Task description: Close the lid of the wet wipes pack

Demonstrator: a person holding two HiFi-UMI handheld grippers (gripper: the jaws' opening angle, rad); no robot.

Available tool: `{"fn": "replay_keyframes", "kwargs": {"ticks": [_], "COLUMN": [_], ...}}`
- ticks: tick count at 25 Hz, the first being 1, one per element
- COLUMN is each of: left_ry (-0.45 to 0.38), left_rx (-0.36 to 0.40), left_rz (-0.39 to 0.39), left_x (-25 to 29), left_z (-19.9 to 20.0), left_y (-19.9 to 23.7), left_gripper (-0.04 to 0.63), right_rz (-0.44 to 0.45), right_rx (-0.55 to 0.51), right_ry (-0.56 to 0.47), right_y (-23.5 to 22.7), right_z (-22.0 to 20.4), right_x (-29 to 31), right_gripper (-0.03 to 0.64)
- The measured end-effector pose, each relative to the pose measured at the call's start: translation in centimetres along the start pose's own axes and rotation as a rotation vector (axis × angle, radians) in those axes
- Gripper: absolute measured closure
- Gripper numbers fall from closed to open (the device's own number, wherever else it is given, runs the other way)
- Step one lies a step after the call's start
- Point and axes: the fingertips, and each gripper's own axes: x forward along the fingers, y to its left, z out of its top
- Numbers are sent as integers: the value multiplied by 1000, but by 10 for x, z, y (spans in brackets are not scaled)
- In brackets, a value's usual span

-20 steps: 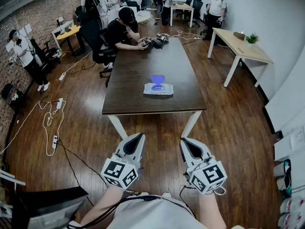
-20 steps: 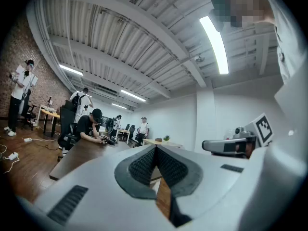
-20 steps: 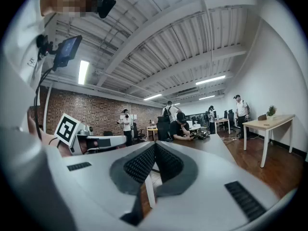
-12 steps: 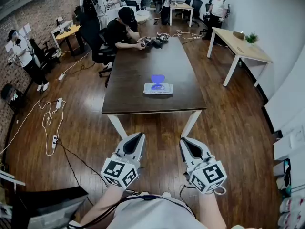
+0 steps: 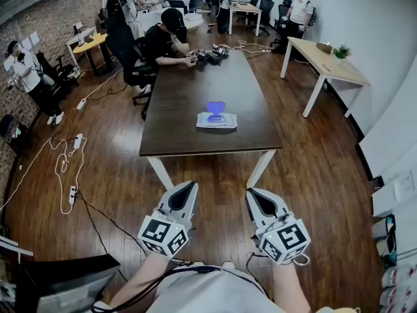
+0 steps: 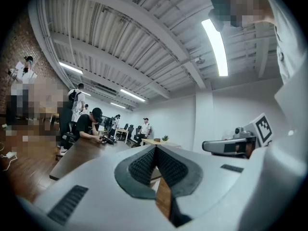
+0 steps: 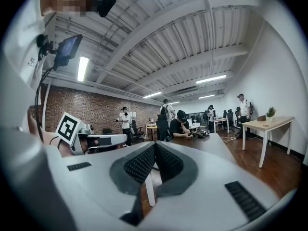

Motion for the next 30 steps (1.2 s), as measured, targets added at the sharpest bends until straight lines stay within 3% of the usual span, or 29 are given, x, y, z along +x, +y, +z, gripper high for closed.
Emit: {"fn": "replay_keyframes", "kwargs": {"ticks": [11,20,30], "left_ry": [15,36,55], "left_rx": [-10,-33,-31], "left_rz": [-33,-16,33], "left_x": [-19,-45,-15], "left_z": [-3,-15,-30], "left_y": [32,62,103], "left_gripper": [594,594,594], "right_rz": [-36,-31,19], "right_rx": [3,25,33], "right_ry": [13,42,55], "right_y": [31,53,20], "right_z": [-5,-19,-31], "right_x": [23,42,98], "right_gripper": [612,612,612]}}
